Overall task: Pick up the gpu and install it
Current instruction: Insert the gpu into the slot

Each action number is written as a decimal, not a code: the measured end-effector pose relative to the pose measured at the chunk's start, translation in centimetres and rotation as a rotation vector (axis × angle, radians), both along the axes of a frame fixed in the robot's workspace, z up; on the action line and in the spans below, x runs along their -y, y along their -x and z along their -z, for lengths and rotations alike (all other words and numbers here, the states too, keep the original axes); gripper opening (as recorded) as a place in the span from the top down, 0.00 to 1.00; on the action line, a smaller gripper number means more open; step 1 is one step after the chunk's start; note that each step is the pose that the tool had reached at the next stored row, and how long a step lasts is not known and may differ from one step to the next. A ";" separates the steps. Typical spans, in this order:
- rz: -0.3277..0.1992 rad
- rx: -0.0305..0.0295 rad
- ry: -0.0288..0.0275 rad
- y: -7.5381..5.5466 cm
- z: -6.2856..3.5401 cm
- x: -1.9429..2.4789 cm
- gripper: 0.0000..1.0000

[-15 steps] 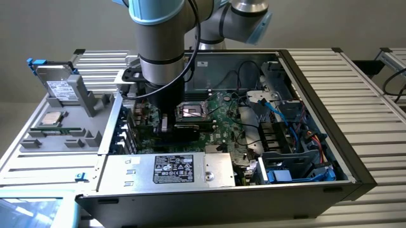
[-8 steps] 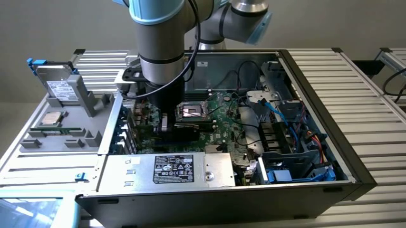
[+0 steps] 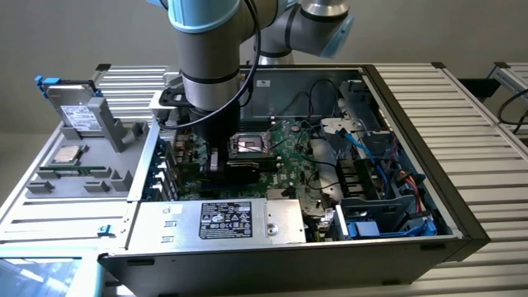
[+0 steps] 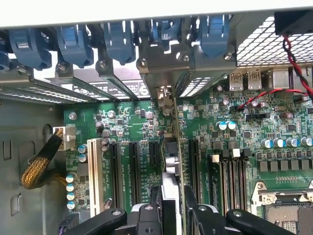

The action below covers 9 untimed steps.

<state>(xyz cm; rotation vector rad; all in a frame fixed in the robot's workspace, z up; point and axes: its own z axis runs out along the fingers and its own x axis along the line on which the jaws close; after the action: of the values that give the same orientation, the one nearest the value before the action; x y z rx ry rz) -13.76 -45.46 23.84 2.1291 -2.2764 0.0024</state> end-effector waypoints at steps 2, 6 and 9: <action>0.000 0.0000 0.0000 0.0 0.00 0.00 0.71; 0.000 -0.0002 0.0003 0.0 0.00 0.00 0.71; 0.000 -0.0003 0.0006 -0.2 -0.01 0.01 0.71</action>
<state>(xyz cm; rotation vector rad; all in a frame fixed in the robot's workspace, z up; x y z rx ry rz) -13.57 -45.46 23.85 2.1285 -2.2761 0.0027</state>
